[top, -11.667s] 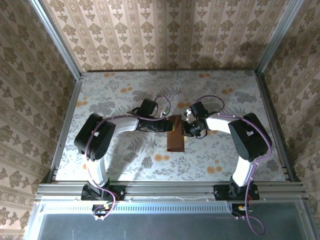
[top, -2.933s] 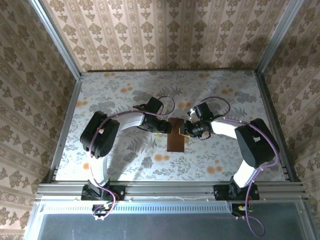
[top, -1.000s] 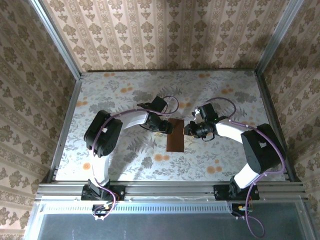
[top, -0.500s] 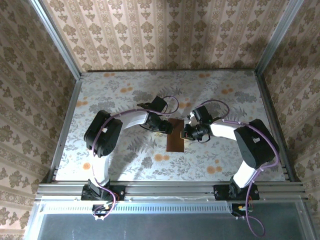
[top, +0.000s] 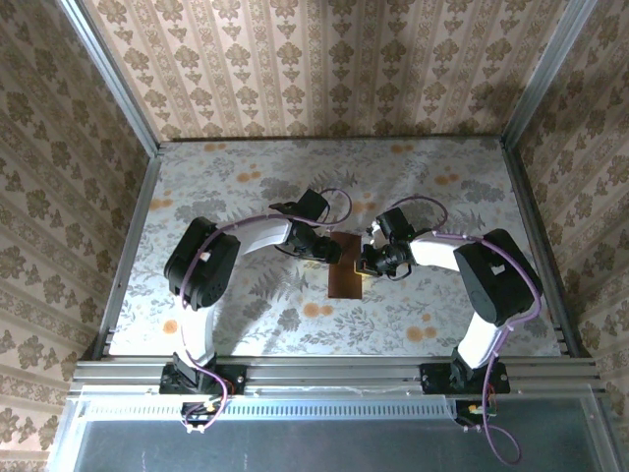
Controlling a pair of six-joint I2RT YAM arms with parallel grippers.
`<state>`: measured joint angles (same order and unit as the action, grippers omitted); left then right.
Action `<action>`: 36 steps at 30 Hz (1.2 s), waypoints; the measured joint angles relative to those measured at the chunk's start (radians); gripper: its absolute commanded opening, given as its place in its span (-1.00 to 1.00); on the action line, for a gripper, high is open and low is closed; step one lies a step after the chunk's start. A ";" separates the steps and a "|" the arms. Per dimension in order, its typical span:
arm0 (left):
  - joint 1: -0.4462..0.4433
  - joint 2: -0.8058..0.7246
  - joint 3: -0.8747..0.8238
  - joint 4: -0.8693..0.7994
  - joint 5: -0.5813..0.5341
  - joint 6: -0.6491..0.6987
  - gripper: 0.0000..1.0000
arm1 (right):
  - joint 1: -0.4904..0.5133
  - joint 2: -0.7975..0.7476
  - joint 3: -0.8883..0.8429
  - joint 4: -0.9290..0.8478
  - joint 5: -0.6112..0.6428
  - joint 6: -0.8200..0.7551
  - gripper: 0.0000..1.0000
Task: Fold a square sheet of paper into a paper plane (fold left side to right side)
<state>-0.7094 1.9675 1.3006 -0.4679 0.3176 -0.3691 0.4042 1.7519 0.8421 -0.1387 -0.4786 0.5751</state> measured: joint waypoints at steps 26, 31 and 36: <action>0.003 -0.092 -0.171 0.315 0.305 -0.065 -0.77 | 0.001 0.022 0.023 -0.012 -0.005 -0.027 -1.00; 0.005 -0.056 -0.208 0.341 0.298 -0.066 -0.80 | 0.001 0.027 0.032 -0.027 -0.004 -0.039 -1.00; 0.022 -0.035 -0.253 0.380 0.298 -0.075 -0.83 | 0.003 0.031 0.039 -0.038 -0.003 -0.053 -1.00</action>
<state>-0.6872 1.9327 1.0473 -0.0883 0.6155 -0.4442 0.4068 1.7824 0.8814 -0.1764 -0.4816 0.5224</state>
